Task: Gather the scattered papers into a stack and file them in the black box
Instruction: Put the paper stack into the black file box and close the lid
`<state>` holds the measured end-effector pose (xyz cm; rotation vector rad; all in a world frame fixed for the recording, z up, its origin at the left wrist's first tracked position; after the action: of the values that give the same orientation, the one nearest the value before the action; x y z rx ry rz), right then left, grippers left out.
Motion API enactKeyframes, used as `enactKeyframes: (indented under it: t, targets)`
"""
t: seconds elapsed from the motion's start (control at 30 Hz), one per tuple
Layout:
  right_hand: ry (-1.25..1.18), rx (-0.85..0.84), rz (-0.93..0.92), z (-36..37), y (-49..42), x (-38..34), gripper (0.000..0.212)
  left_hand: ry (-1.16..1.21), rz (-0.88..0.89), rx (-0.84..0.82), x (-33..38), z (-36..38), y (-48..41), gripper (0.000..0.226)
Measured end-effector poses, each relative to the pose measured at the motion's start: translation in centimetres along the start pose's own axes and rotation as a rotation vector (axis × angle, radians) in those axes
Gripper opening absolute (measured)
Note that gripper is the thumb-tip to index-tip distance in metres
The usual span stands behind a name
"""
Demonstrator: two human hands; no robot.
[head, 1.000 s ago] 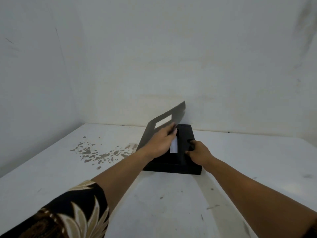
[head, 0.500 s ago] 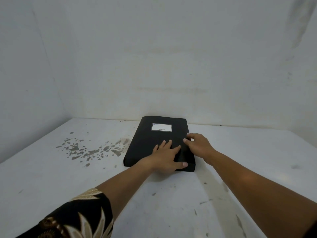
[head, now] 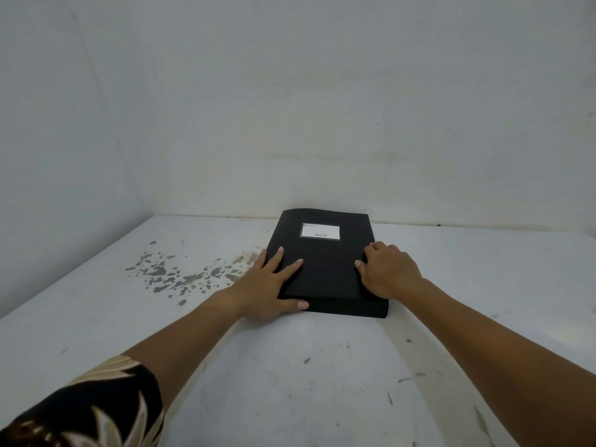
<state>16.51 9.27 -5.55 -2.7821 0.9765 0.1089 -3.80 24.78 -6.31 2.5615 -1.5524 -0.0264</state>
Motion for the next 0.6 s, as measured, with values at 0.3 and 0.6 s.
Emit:
enactKeyframes:
  t: [0.3, 0.6]
  targets:
    - [-0.002, -0.026, 0.041, 0.4, -0.3, -0.5, 0.044, -0.026, -0.001, 0.042, -0.1, 0.9, -0.2, 0.106]
    - [-0.18, -0.112, 0.072, -2.2, 2.6, -1.2, 0.042, -0.284, -0.042, 0.024, 1.5, -1.6, 0.5, 0.109]
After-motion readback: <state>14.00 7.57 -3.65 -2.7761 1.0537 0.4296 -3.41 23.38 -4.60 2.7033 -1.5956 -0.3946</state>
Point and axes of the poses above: each hand's wrist, its own y-axis away from the middle knuckle, its own z-axis out of the palm, x = y × z, the point moved 1 cm from there along -y, towards the middle knuckle, and after that the axes turned 6 degrees about -y, right-handed, at the moved point
